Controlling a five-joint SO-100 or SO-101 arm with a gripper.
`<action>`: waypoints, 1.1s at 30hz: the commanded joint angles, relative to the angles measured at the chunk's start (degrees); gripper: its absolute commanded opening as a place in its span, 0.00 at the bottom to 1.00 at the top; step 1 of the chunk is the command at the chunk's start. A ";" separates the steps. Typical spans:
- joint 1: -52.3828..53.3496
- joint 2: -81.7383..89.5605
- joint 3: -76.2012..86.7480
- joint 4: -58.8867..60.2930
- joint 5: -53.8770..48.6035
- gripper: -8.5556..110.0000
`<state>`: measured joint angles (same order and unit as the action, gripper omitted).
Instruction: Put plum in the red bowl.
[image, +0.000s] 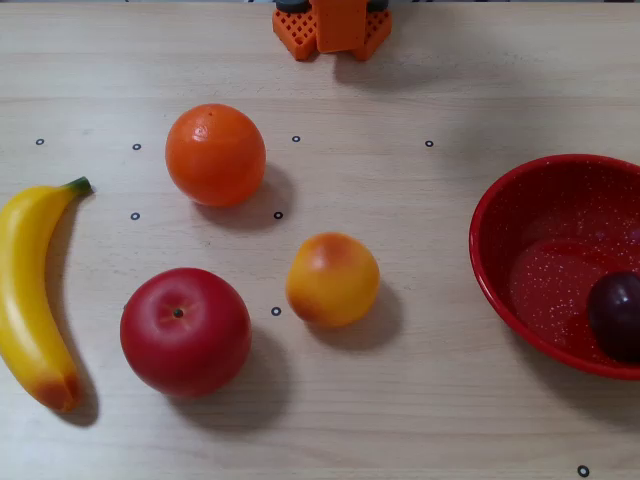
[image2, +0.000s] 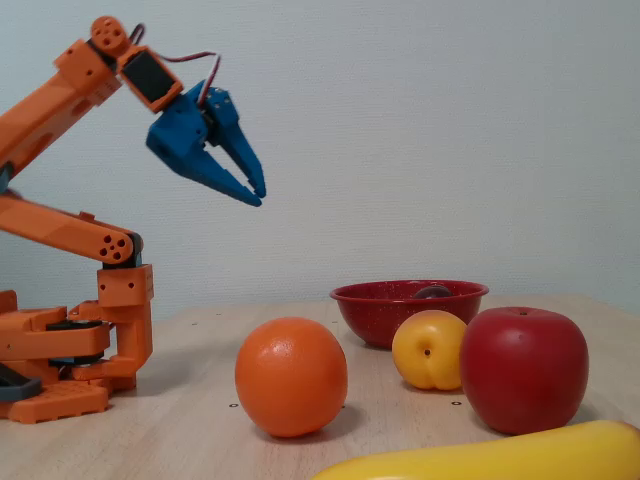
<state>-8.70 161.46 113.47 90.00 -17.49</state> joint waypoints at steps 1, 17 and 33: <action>3.52 2.64 -0.35 0.62 1.14 0.07; 10.90 16.44 10.55 1.67 1.14 0.07; 12.30 28.21 20.74 -0.18 0.62 0.07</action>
<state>1.23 187.29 135.70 91.93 -17.40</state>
